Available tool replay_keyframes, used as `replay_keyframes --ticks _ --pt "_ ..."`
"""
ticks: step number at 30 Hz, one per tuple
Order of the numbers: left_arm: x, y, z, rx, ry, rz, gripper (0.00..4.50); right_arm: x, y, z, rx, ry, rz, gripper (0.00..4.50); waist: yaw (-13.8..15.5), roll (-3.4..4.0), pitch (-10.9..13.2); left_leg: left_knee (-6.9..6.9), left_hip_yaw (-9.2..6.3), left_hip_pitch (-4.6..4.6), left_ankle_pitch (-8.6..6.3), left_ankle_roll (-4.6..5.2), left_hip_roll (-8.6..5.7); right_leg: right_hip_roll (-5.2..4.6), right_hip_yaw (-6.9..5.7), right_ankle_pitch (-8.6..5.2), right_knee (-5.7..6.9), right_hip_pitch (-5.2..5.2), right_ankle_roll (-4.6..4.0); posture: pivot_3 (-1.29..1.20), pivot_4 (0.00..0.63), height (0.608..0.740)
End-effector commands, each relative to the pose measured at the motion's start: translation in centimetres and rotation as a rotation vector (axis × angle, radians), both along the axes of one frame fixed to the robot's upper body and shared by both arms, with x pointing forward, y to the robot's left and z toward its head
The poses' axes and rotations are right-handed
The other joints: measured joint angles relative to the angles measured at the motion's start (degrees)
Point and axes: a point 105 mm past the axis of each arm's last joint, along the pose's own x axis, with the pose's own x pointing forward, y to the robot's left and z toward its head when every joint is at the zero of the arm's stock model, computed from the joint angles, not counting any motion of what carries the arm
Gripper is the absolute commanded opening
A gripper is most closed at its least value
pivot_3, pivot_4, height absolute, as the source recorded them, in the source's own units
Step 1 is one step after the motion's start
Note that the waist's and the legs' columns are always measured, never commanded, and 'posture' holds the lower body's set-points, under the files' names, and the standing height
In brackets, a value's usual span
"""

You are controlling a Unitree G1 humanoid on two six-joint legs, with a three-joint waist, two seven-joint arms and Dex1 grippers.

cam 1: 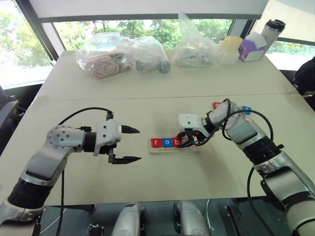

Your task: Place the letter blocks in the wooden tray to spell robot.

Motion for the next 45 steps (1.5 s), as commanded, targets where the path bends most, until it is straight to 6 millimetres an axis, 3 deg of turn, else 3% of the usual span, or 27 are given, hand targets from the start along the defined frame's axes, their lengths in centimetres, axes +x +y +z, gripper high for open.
replay_keyframes --ticks 1,5,6,11,23,31,45 --pt "0.0 -0.3 0.9 -0.013 -0.044 -0.01 4.5 -0.3 0.5 0.8 0.016 -0.018 0.026 2.16 0.0 0.0 0.0 0.0 0.0 0.0 0.0 0.0 0.0 0.0 0.0 0.0 0.0 0.0 0.0 0.0 0.15 0.74" --pt "0.0 -0.4 0.9 -0.015 -0.045 -0.011 4.5 -0.1 0.7 1.0 0.022 -0.025 0.02 4.17 0.0 0.0 0.0 0.01 0.0 0.01 0.0 0.0 0.0 0.01 0.0 0.0 0.01 0.01 0.0 0.0 0.15 0.74" --pt "0.0 -0.4 0.9 -0.016 -0.045 -0.012 4.5 -0.1 0.7 1.0 0.022 -0.025 0.019 4.4 0.01 0.0 0.0 0.01 0.0 0.01 0.0 0.0 0.0 0.01 0.0 0.0 0.01 0.01 0.0 0.0 0.15 0.74" --pt "0.1 -0.5 0.9 -0.02 -0.045 -0.011 4.5 0.4 0.4 1.4 0.018 -0.043 0.008 4.4 0.0 0.0 0.0 0.01 0.0 0.01 0.0 0.0 0.0 0.02 0.0 0.0 0.01 0.01 0.0 0.0 0.15 0.74" --pt "0.0 -0.6 0.8 -0.027 -0.042 -0.008 4.5 1.3 0.2 5.6 0.122 -0.136 -0.046 4.4 0.05 0.0 0.0 0.01 -0.01 0.01 0.0 0.0 0.02 0.02 -0.01 0.01 0.01 0.02 0.01 0.0 0.15 0.74" --pt "0.0 -0.8 0.8 -0.029 -0.04 -0.014 4.5 2.1 -0.5 2.7 0.083 -0.154 -0.092 4.4 0.01 0.0 0.0 0.01 0.0 0.01 0.0 0.0 0.02 0.02 0.0 0.0 0.01 0.03 0.01 0.0 0.15 0.74" --pt "-0.1 -0.8 0.8 -0.028 -0.04 -0.012 4.5 2.8 -0.7 1.4 0.072 -0.145 -0.112 4.4 0.01 0.0 0.0 0.02 0.0 0.02 0.0 0.0 0.03 0.05 0.0 0.0 0.01 0.03 0.01 0.0 0.15 0.74"
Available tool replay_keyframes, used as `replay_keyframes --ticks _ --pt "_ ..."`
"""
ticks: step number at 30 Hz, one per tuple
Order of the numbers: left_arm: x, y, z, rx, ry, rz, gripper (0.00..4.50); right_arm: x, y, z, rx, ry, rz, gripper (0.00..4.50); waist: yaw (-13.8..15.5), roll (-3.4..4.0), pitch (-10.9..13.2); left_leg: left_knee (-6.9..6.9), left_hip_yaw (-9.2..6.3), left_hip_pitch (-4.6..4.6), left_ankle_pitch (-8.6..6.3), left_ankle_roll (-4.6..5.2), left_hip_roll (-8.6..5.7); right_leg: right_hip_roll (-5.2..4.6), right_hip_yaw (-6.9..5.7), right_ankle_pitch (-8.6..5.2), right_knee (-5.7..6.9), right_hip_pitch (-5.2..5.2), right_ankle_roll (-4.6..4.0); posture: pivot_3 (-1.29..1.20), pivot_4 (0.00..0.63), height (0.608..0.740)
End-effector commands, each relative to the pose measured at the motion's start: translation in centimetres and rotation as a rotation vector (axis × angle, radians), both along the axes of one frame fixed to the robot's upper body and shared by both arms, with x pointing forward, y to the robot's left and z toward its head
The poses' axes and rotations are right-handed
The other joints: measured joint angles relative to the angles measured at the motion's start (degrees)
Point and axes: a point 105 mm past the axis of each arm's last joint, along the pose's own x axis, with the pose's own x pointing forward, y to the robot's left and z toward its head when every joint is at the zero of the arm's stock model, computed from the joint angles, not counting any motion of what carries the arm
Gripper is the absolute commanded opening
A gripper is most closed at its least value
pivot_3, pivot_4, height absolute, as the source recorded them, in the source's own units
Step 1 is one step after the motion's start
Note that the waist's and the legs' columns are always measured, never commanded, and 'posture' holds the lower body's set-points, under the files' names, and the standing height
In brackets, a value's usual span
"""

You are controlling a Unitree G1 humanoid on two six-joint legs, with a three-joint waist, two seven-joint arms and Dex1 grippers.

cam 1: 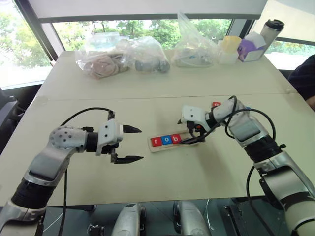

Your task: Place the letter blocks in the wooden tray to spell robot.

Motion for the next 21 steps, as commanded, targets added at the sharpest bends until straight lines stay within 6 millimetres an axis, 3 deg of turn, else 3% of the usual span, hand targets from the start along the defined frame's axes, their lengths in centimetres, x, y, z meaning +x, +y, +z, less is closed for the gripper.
replay_keyframes --ticks 1,9,21 --pt "-0.2 -0.3 0.8 -0.003 -0.04 -0.015 4.5 0.3 0.6 0.8 0.014 -0.034 0.016 4.4 0.03 0.0 0.0 0.0 0.0 0.0 0.0 0.0 0.0 0.0 0.0 0.0 0.0 0.0 0.0 0.0 0.15 0.74" --pt "-0.2 -0.4 0.8 -0.005 -0.039 -0.015 4.5 0.2 1.4 1.5 0.037 -0.043 0.032 4.4 0.0 0.0 0.0 0.0 -0.01 0.0 0.0 0.0 0.03 0.03 0.0 0.0 0.0 0.01 0.0 0.0 0.15 0.74" --pt "-0.1 -0.6 0.9 -0.008 -0.043 -0.021 4.5 -0.4 -0.4 2.9 0.014 -0.069 0.034 4.4 0.04 0.0 0.0 0.0 -0.01 0.0 0.0 0.0 0.03 0.04 0.0 0.0 0.0 0.01 0.0 0.0 0.15 0.74"
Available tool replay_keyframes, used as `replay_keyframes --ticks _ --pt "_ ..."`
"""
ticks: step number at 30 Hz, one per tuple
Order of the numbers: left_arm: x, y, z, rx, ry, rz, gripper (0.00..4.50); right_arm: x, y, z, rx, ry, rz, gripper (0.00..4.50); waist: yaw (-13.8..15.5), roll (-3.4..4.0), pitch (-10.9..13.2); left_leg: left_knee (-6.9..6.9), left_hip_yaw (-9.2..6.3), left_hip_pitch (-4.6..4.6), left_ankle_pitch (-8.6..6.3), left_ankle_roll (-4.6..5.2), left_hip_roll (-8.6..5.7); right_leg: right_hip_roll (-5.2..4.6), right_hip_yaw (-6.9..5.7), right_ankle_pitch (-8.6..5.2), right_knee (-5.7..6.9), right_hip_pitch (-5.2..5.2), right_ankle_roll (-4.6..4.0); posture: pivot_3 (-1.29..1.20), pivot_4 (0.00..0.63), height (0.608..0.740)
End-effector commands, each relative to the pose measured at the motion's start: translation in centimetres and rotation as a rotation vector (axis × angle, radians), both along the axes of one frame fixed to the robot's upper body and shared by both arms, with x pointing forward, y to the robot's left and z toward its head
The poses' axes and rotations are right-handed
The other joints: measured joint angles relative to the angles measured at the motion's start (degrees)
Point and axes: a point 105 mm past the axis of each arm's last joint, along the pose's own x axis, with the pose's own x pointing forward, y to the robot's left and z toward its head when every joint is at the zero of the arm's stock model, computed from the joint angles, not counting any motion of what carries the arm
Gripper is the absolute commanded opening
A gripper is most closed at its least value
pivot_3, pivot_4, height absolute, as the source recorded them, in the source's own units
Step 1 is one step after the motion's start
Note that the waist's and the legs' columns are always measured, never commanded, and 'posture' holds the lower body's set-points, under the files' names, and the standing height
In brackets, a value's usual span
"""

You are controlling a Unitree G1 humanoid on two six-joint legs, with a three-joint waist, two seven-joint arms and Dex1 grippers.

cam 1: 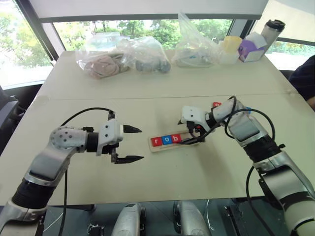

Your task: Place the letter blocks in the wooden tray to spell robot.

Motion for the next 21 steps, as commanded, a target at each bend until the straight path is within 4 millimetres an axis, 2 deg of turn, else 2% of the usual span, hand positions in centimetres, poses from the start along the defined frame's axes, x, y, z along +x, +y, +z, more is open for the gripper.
replay_keyframes --ticks 1,4,11,21 --pt "-0.1 -0.4 1.0 -0.004 -0.048 -0.021 4.5 -0.2 -0.2 2.5 0.027 -0.07 0.025 4.4 0.0 0.0 0.0 0.0 0.0 0.0 0.0 0.0 0.0 0.0 0.0 0.0 0.0 0.0 0.0 0.0 0.15 0.74" --pt "-0.1 -0.4 0.9 -0.003 -0.046 -0.022 4.5 0.2 -0.6 2.7 0.022 -0.09 0.005 4.4 0.0 0.0 0.0 0.0 0.0 0.01 0.0 0.0 0.01 0.0 0.0 0.0 0.0 0.01 0.0 0.0 0.15 0.74" --pt "-0.1 -0.5 1.0 -0.002 -0.049 -0.026 4.5 0.6 -0.9 1.7 0.012 -0.082 -0.015 4.4 -0.02 0.0 0.0 0.0 0.01 0.01 0.0 0.0 0.01 0.01 0.0 0.0 0.0 0.0 0.0 0.0 0.15 0.74" --pt "0.0 -0.3 1.0 0.001 -0.05 -0.02 4.5 -0.3 -0.1 1.1 0.017 -0.035 0.018 4.4 0.0 0.0 0.0 0.0 0.0 0.01 0.0 0.0 0.02 0.02 0.0 0.0 0.0 0.01 0.0 0.0 0.15 0.74"
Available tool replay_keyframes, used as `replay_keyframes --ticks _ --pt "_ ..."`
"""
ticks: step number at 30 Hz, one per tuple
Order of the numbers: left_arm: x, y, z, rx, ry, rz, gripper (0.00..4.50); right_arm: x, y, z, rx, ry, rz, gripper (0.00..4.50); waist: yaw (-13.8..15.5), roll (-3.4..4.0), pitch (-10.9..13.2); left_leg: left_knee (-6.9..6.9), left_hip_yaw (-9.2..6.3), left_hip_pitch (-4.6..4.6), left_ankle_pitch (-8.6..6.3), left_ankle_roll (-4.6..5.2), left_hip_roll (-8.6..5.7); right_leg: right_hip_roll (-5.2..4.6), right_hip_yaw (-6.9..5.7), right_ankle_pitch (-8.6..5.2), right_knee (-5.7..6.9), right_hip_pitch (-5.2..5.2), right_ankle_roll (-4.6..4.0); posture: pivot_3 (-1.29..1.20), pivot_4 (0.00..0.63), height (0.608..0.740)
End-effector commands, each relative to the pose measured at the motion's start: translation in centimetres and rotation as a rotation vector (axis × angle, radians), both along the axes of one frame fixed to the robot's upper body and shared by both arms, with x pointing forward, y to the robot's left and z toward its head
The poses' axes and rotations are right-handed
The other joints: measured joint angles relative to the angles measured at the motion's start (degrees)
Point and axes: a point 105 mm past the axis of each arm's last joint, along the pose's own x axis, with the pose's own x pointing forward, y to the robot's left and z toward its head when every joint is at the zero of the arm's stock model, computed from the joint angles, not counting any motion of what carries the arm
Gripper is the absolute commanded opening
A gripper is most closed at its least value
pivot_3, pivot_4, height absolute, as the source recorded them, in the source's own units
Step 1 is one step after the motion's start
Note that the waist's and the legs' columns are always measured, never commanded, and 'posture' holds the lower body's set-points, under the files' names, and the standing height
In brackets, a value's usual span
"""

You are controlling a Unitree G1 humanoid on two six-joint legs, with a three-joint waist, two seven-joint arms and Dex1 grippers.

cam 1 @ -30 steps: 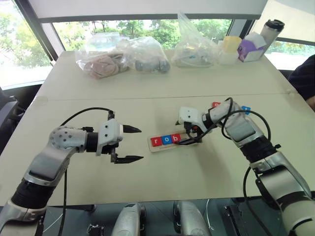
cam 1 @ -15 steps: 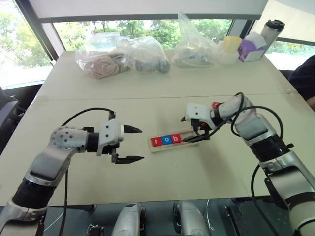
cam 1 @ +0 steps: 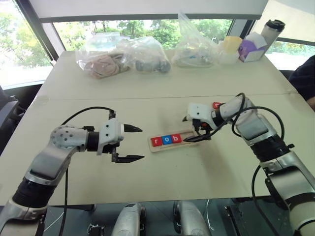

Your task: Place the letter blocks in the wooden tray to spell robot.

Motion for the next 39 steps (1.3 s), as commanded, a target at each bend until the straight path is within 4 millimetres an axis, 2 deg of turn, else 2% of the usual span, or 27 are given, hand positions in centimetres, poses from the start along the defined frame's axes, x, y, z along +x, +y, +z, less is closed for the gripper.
replay_keyframes --ticks 1,8,16,27,36,39 --pt "-0.1 -0.3 0.8 -0.003 -0.039 -0.017 4.5 -0.2 0.8 0.5 0.014 -0.019 0.027 4.4 0.0 0.0 0.0 0.0 0.0 0.0 0.0 0.0 0.0 0.0 0.0 0.0 0.0 0.0 0.0 0.0 0.15 0.74" --pt "-0.4 -0.2 0.9 -0.006 -0.029 -0.023 4.5 0.1 1.5 -0.1 0.02 -0.03 0.03 4.4 -0.02 0.0 0.0 0.0 0.0 0.0 0.0 0.0 0.01 0.01 0.0 0.0 0.0 0.0 0.0 0.0 0.15 0.74" --pt "-0.5 -0.1 0.9 -0.005 -0.029 -0.024 4.5 0.9 1.5 -0.4 0.012 -0.053 0.013 4.4 0.0 0.0 0.0 0.0 0.0 0.0 0.0 0.0 0.01 0.01 0.0 0.0 0.0 0.01 0.0 0.0 0.15 0.74" --pt "-0.4 -0.4 0.8 -0.011 -0.031 -0.027 4.5 1.2 2.1 0.5 0.047 -0.076 0.006 4.4 -0.04 0.0 0.0 0.01 0.0 0.04 0.01 -0.02 0.02 0.03 0.0 0.0 0.07 0.02 0.0 0.0 0.15 0.74" --pt "-0.4 -0.5 0.9 -0.012 -0.034 -0.03 4.5 -0.6 2.2 1.0 0.039 -0.027 0.065 4.4 0.02 0.0 0.0 0.01 -0.01 0.04 0.01 -0.02 0.02 0.04 0.0 0.0 0.06 0.02 0.0 0.0 0.15 0.74" --pt "-0.3 -0.5 0.9 -0.012 -0.033 -0.029 4.5 -1.0 1.7 2.0 0.045 -0.036 0.066 4.4 0.1 0.0 0.0 0.01 -0.02 0.04 0.01 -0.02 0.02 0.04 0.0 0.0 0.06 0.02 0.0 0.0 0.15 0.74"
